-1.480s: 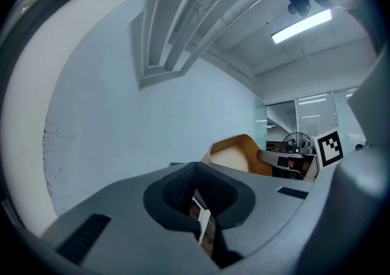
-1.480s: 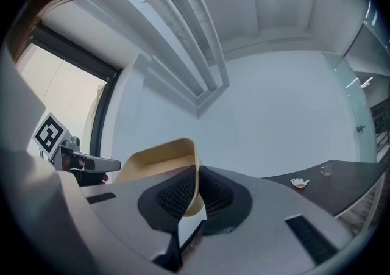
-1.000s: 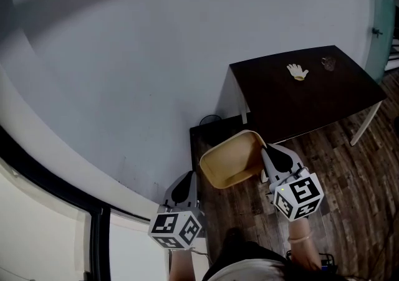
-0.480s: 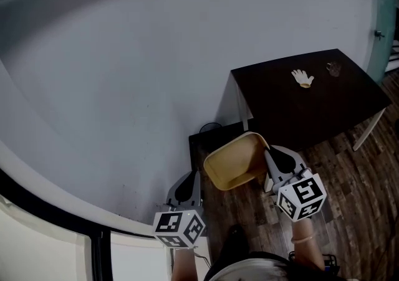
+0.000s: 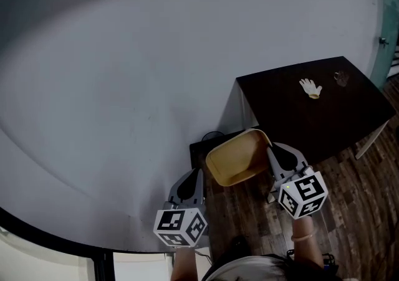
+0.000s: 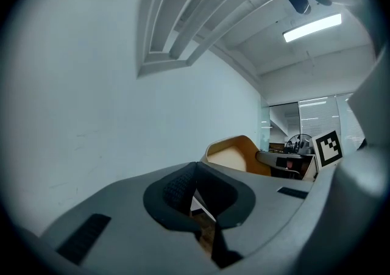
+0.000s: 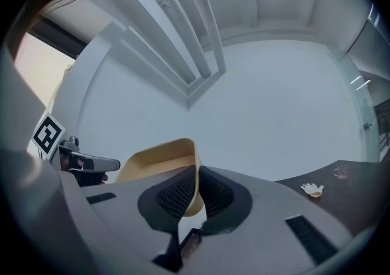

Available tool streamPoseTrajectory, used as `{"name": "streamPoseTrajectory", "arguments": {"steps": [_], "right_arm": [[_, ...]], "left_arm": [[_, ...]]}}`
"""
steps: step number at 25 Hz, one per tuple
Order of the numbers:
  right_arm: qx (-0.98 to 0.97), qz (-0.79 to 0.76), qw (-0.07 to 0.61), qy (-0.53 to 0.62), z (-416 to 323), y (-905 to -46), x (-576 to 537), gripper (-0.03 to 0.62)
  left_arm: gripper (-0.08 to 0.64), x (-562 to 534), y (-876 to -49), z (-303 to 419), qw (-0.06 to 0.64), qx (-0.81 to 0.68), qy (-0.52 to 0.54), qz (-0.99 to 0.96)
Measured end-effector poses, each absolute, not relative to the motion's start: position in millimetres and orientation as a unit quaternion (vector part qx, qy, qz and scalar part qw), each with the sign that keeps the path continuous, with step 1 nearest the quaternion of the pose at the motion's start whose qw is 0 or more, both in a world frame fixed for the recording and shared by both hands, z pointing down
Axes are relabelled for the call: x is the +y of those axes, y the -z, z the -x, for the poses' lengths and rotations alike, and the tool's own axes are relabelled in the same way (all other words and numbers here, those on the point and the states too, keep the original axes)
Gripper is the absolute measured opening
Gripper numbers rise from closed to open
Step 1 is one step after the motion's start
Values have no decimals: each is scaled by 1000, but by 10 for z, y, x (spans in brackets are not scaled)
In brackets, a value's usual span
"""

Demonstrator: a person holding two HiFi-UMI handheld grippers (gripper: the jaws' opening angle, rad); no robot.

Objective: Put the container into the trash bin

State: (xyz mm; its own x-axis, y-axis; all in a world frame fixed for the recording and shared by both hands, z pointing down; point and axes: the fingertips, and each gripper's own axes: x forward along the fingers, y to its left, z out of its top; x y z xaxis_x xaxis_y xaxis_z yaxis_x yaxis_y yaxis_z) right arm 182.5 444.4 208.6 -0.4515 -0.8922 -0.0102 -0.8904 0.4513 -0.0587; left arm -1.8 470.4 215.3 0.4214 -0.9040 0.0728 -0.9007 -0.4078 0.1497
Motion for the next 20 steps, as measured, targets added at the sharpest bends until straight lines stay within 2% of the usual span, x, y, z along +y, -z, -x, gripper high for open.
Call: {"name": "streamPoseTrajectory", "arguments": {"steps": [20], "right_arm": [[842, 538, 29, 16, -1249, -1894, 3295, 21]], "left_arm": [[20, 3591, -2039, 563, 85, -531, 29, -843]]}}
